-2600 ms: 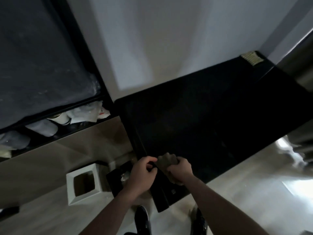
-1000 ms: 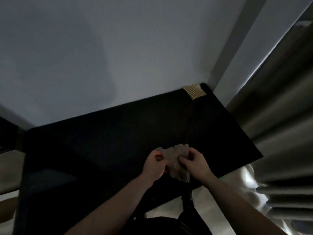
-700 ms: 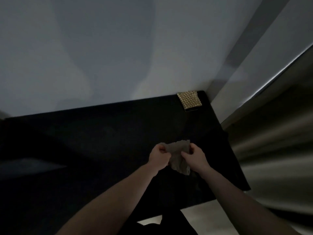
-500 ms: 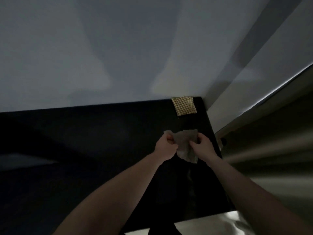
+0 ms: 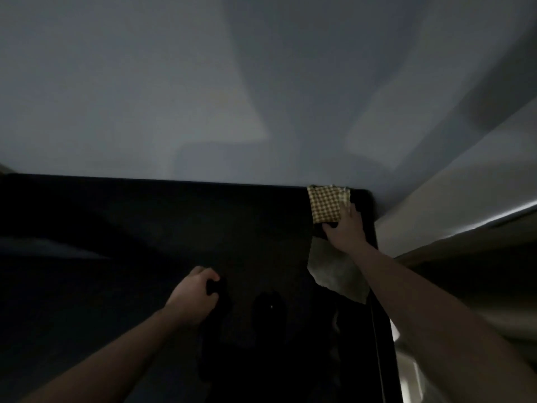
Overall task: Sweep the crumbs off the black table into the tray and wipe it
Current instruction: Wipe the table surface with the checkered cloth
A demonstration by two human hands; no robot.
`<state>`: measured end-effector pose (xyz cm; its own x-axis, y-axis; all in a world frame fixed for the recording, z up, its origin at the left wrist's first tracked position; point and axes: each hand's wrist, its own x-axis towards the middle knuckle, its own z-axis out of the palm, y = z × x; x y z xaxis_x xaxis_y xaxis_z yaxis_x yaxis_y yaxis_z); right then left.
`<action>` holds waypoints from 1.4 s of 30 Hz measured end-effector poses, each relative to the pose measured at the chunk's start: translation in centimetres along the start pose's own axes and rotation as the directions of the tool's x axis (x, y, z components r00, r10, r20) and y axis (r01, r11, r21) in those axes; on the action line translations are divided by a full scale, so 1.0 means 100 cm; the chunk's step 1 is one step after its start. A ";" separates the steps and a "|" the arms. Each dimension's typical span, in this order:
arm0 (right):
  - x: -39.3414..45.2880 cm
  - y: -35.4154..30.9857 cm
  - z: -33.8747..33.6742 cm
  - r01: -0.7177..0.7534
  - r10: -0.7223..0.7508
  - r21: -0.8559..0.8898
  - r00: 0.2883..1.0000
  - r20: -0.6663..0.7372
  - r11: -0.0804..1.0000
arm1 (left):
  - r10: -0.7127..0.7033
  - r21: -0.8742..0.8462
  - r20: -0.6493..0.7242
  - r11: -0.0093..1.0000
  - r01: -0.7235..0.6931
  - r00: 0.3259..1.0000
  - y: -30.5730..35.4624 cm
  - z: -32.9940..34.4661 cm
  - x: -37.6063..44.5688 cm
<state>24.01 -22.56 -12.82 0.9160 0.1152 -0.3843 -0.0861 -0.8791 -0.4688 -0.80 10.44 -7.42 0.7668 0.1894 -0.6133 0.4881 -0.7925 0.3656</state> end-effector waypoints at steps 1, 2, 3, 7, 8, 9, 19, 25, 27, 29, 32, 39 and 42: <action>0.014 -0.005 0.004 0.011 -0.010 -0.055 1.000 0.013 0.998 | -0.025 0.031 -0.020 0.999 0.025 1.000 -0.014 0.001 -0.003; 0.026 -0.011 0.010 -0.001 0.004 -0.105 0.999 0.035 0.994 | -0.042 0.059 -0.036 0.997 0.044 0.998 -0.027 0.005 -0.005; 0.035 -0.015 0.018 -0.021 0.030 -0.150 0.998 0.056 0.988 | -0.054 0.084 -0.050 0.995 0.058 0.997 -0.039 0.008 -0.010; 0.019 -0.046 0.067 0.113 -0.105 -0.266 0.994 0.043 0.957 | -0.108 0.168 -0.068 0.979 0.118 0.992 -0.079 0.026 -0.034; 0.003 -0.054 0.086 0.209 -0.211 -0.253 0.977 0.021 0.945 | -0.123 0.178 -0.057 0.975 0.131 0.991 -0.086 0.031 -0.041; -0.017 -0.059 0.105 0.306 -0.313 -0.223 0.950 0.004 0.925 | -0.136 0.182 -0.045 0.973 0.142 0.990 -0.092 0.037 -0.046; -0.253 -0.070 0.212 0.622 -0.613 0.007 0.770 0.180 0.783 | -0.175 0.181 0.073 0.970 0.159 0.982 -0.118 0.057 -0.076; -0.257 -0.073 0.185 0.364 -0.365 0.101 0.931 -0.015 0.926 | -0.059 0.143 0.080 0.989 0.047 0.995 -0.139 0.036 -0.076; -0.252 -0.100 0.166 0.118 -0.119 0.199 0.993 -0.004 0.973 | -0.015 0.101 0.053 0.995 0.009 0.999 -0.152 0.023 -0.076; -0.244 -0.126 0.155 -0.102 0.104 0.302 0.995 0.010 0.948 | 0.017 0.063 0.018 0.998 -0.018 1.000 -0.171 0.005 -0.076; -0.236 -0.172 0.151 -0.175 0.242 0.411 0.963 -0.118 0.895 | 0.028 0.028 -0.026 0.999 -0.028 0.999 -0.213 -0.032 -0.076; -0.195 -0.273 0.224 -0.150 0.285 0.393 0.906 -0.314 0.907 | -0.039 0.036 -0.214 0.998 0.047 0.976 -0.374 -0.125 -0.061; -0.181 -0.298 0.285 -0.155 0.179 0.131 0.964 -0.195 0.979 | -0.120 0.021 -0.291 0.991 0.132 0.949 -0.440 -0.157 -0.046</action>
<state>-1.16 14.71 -14.61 0.9444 -0.1361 -0.2993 -0.2775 -0.8182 -0.5036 -19.26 53.53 -9.67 0.7904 0.4440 -0.4220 0.5762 -0.7726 0.2664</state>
